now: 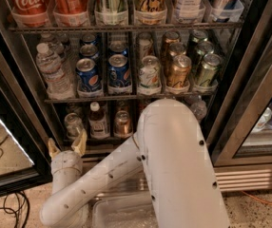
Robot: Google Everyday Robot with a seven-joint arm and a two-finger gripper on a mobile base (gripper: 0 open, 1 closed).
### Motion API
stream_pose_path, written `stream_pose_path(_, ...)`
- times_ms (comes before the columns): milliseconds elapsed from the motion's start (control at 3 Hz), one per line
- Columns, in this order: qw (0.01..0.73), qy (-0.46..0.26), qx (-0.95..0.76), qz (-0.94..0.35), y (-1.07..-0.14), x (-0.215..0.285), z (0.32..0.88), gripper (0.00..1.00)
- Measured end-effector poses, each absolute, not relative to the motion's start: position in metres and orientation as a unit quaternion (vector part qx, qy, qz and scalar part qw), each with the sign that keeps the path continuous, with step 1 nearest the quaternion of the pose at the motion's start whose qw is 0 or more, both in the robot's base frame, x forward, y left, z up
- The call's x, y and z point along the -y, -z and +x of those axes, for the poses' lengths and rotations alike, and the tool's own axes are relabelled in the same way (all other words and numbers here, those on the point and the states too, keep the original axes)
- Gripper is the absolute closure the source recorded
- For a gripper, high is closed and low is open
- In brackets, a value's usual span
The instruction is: Pick 7up can from bottom shelf of fridge
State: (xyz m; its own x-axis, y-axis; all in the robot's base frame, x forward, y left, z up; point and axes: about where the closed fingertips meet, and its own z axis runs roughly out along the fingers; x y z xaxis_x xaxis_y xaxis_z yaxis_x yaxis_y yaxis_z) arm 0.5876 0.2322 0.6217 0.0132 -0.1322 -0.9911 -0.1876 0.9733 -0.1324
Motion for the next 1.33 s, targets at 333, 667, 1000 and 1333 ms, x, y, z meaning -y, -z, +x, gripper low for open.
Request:
stream_pose_path(333,0.701,-0.018,-0.705,-0.111,-0.62,-0.228,0.584,0.28)
stream_pose_path(667,0.697,-0.02,-0.708,-0.113,-0.619,-0.225,0.577,0.27)
stream_pose_path(1000,0.697,-0.016,-0.708,-0.112,-0.619,-0.22,0.578,0.28)
stream_pose_path(1333,0.704,-0.005,-0.7,-0.116,-0.623,-0.216,0.59,0.28)
